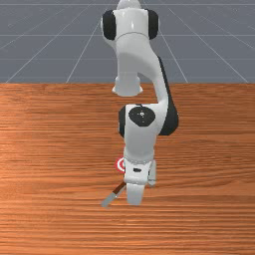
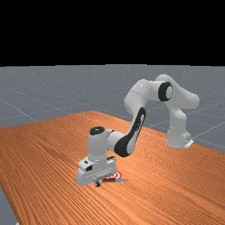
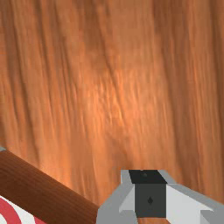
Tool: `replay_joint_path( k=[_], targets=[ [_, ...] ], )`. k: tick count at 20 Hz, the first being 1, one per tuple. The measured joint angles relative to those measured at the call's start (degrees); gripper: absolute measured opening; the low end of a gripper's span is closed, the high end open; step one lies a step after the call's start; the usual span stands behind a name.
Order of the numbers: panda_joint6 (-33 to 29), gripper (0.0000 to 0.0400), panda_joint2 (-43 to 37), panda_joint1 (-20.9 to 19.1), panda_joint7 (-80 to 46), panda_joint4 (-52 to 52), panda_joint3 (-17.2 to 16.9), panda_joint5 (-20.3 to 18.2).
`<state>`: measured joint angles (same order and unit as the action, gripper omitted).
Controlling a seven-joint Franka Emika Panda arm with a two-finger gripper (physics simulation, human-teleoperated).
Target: Pick up the pen and put it to the marker
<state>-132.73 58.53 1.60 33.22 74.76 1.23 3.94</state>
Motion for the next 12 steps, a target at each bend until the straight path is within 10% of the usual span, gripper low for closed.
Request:
replay_joint_path(
  k=[12],
  targets=[
    [-2.2, 0.0000, -0.5, -6.5, 7.5, 1.6, 3.0, -2.9]
  ],
)
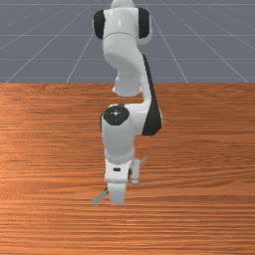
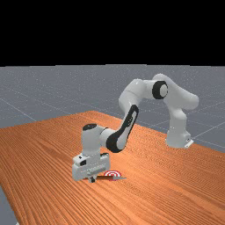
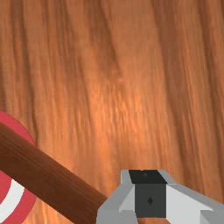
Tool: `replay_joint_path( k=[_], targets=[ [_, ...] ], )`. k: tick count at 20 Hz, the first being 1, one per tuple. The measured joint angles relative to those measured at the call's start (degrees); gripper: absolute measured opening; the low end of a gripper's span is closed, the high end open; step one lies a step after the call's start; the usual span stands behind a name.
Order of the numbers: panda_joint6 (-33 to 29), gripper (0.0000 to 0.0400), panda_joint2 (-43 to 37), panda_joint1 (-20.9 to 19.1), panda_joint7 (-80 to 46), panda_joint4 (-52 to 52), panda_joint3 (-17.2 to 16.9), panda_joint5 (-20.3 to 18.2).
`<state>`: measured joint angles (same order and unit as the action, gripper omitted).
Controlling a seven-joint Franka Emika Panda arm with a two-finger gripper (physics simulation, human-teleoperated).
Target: Pick up the pen and put it to the marker
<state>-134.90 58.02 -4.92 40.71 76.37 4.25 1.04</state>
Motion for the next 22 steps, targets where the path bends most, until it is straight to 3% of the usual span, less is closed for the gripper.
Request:
replay_joint_path(
  k=[1, 4, 5, 8, 11, 12, 15, 16, 18, 20, 21, 22],
  targets=[
    [-10.3, 0.0000, -2.2, 1.3, -2.2, 5.8, -2.5, 2.3],
    [-13.7, 0.0000, -2.4, -1.6, 1.0, 7.0, -1.8, 1.9],
    [-2.8, 0.0000, -0.4, -1.5, -1.0, 0.9, -3.1, 1.3],
    [-11.9, 0.0000, -9.1, 4.3, -6.7, 19.0, -11.2, 8.5],
    [-19.5, 0.0006, -15.9, 7.7, -9.8, 34.0, -15.0, 11.1],
    [-20.7, 0.0000, -17.3, 4.1, -6.0, 35.7, -11.3, 8.5],
    [-20.6, 0.0000, -17.7, 5.5, -7.8, 36.3, -10.6, 8.0],
    [-20.4, 0.0000, -17.9, 4.4, -7.9, 36.4, -8.4, 5.6],
    [-17.6, 0.0000, -21.3, 4.9, -8.2, 37.8, -8.1, 5.4],
    [-16.2, 0.0000, -23.1, 8.6, -10.9, 38.1, -11.8, 10.0],
    [-16.3, 0.0000, -23.9, 6.3, -8.3, 38.3, -9.5, 7.8],
    [-16.2, 0.0000, -23.9, 7.4, -9.5, 38.2, -10.6, 8.9]
  ],
)
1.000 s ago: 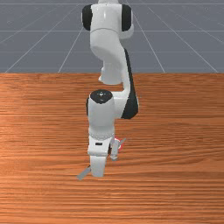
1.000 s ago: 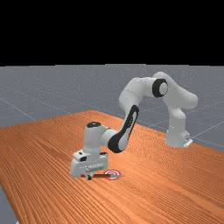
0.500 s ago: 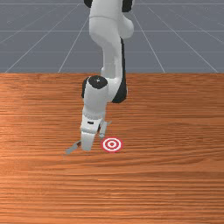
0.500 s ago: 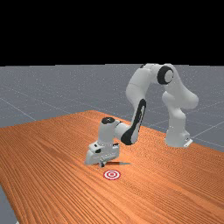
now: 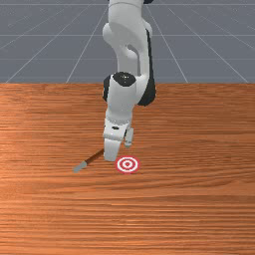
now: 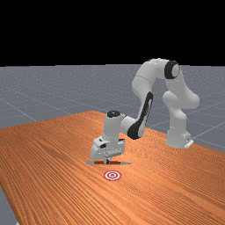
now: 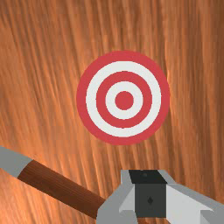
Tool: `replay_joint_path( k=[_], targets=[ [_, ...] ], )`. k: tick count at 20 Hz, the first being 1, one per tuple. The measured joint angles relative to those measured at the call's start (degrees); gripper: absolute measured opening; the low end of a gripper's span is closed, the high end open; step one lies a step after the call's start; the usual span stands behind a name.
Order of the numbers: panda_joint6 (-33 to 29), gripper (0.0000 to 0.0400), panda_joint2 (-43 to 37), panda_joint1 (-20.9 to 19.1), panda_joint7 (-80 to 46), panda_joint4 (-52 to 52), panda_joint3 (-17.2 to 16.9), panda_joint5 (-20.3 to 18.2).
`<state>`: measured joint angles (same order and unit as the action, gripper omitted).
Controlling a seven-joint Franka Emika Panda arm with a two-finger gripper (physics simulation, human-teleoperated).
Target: Pick up the pen and put it to the marker
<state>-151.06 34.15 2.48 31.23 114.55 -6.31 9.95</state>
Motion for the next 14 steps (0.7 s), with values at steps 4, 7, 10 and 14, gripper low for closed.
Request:
replay_joint_path(
  k=[4, 7, 10, 14],
  targets=[
    [-1.5, 0.0000, -0.2, -7.3, 14.3, 0.2, 5.3, -1.8],
    [2.0, 0.0000, 1.5, -15.5, 19.3, -3.2, 8.7, -9.2],
    [-4.7, 0.0000, -0.2, -14.8, 17.4, -0.6, 5.0, -5.6],
    [3.2, 0.0000, 4.8, -24.6, 34.8, -11.0, 7.1, -5.5]
  ],
)
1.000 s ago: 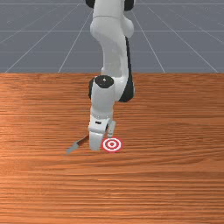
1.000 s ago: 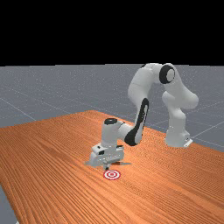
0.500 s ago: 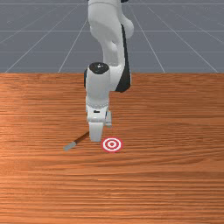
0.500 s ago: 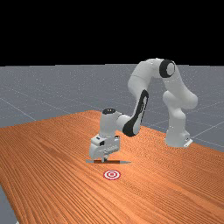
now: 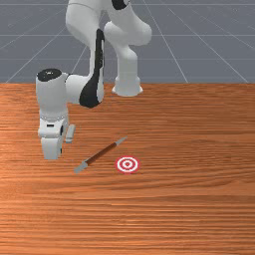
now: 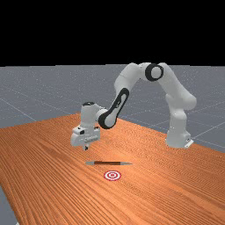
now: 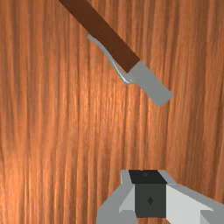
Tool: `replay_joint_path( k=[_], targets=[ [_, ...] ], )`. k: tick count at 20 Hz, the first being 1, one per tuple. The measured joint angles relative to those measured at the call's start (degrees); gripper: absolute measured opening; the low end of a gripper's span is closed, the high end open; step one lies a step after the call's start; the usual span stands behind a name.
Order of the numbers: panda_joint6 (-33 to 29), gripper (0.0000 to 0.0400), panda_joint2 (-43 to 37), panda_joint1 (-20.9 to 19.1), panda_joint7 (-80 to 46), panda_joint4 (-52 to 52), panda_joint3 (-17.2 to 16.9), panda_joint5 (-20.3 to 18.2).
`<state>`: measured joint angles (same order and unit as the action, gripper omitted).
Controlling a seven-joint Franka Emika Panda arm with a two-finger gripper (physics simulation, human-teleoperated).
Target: Pick up the pen and put it to the marker
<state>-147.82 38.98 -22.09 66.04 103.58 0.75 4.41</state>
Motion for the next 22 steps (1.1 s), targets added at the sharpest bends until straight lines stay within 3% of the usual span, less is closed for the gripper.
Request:
replay_joint_path(
  k=[2, 3, 4, 5, 6, 7, 9, 11, 13, 14, 15, 17, 18, 21, 22],
  targets=[
    [3.2, 0.0000, 2.7, -0.1, -4.7, -4.3, -2.7, -0.5],
    [1.2, 0.0000, 4.0, -3.1, -1.4, -4.3, 0.4, -3.3],
    [3.6, 0.0000, 6.3, -0.1, -4.9, -6.9, -3.0, -0.3],
    [1.9, 0.0000, 7.6, -4.7, 0.3, -6.7, 2.1, -4.7],
    [6.2, 0.0000, 8.3, 0.1, -4.8, -8.2, -3.3, 0.0],
    [3.1, 0.0000, 6.0, -0.3, -4.5, -3.6, -3.3, 0.0],
    [12.9, 0.0000, 11.9, -2.2, -1.1, -15.4, -3.9, 0.6],
    [2.7, 0.0000, 7.4, -6.1, 2.3, -5.9, -2.9, -0.5],
    [2.8, 0.0000, 9.6, -10.2, 8.9, -10.0, -1.4, -0.6],
    [-2.0, 0.0000, 9.9, -13.0, 9.6, -9.3, 0.5, -3.1],
    [2.1, 0.0000, 11.8, -10.0, 6.1, -13.5, -4.4, 0.2],
    [-0.9, 0.0000, 9.0, -11.0, 6.9, -7.9, -5.0, 0.5],
    [0.8, 0.0000, 8.5, -12.5, 7.5, -7.5, -3.3, -1.3],
    [0.9, 0.0000, 6.4, -9.4, 4.7, -3.7, -4.1, -0.2],
    [-1.6, 0.0000, 5.8, -10.1, 6.6, -2.2, -3.0, -0.4]
  ],
)
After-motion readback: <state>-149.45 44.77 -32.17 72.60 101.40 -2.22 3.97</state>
